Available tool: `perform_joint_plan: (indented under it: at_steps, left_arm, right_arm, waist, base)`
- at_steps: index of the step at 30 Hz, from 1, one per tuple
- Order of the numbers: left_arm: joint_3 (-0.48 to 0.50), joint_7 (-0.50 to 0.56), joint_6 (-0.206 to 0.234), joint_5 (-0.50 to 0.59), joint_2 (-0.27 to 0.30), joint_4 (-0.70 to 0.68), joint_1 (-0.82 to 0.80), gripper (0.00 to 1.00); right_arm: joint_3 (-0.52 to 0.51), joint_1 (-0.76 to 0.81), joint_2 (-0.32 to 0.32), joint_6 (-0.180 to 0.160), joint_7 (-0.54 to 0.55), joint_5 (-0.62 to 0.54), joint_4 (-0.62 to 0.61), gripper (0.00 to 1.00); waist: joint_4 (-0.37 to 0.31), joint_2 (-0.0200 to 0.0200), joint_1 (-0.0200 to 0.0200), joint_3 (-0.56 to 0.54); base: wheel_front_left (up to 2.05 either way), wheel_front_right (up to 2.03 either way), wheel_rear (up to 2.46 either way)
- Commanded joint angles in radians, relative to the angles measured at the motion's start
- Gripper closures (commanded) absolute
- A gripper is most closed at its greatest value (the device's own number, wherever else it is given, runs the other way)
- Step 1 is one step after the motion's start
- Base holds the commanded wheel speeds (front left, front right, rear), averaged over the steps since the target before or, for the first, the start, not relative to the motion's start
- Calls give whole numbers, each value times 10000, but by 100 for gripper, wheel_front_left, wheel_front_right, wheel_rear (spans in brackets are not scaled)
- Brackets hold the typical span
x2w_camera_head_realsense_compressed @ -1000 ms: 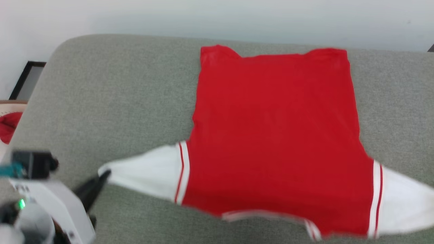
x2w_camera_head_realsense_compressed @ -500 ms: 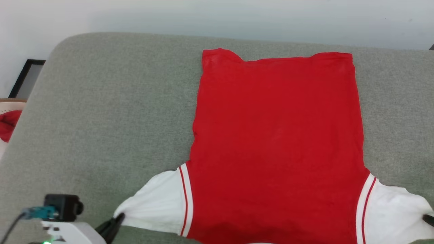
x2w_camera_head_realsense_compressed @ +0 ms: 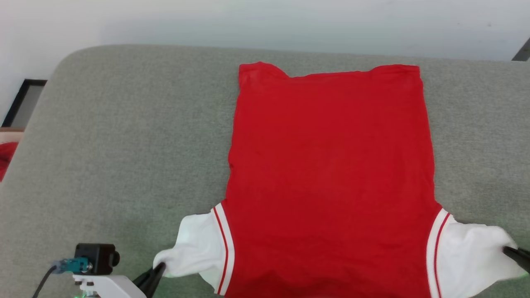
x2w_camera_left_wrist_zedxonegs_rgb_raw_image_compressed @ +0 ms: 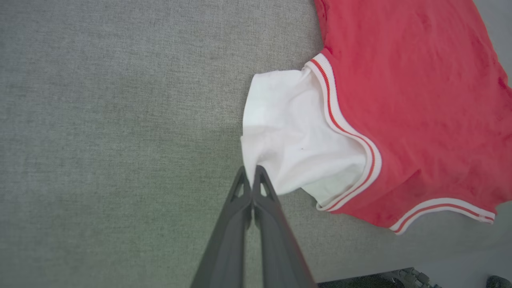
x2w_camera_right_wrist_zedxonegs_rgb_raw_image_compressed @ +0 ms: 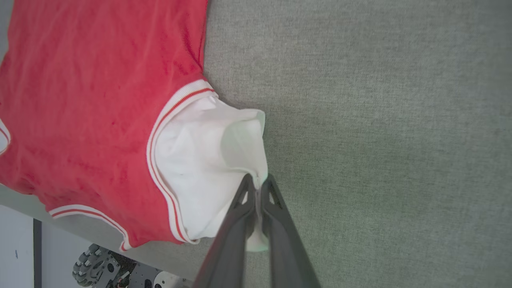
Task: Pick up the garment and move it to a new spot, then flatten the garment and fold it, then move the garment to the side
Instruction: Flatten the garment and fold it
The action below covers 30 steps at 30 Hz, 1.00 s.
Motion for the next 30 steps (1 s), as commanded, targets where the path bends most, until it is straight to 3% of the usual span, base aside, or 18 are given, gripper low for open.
perform_joint_plan:
  at_steps: [1,12,17,21,26,30]
  left_arm:
    - [-13,-75,-45,105,-42,62,37,100]
    - [-218,-151,0,273,-323,64,35,100]
    - [-372,-202,-124,452,-697,178,-249,100]
    - [-550,-201,-350,680,-1106,357,-615,100]
    - [-835,-124,-787,1001,-1704,700,-1308,100]
    - [-1053,-27,-1195,1213,-2274,1044,-1925,100]
  right_arm:
    - [19,-162,-27,4,-37,-68,-141,0]
    - [-478,-804,-85,4,-22,-467,-1485,0]
    - [-226,-2401,-128,4,-1109,-1176,-1358,0]
    - [528,-4102,-351,4,-2506,-1906,-184,0]
    - [1360,-6181,-767,4,-4135,-2804,2149,0]
    - [1786,-7557,-1128,4,-4416,-3190,4158,0]
  waist:
    - [-87,0,0,-59]
    - [19,0,0,-57]
    - [299,0,0,242]
    - [666,0,0,621]
    - [1374,0,0,1191]
    - [1999,0,0,1681]
  base:
    - [0,0,0]
    - [0,0,0]
    - [0,0,0]
    - [0,0,0]
    - [0,0,0]
    - [0,0,0]
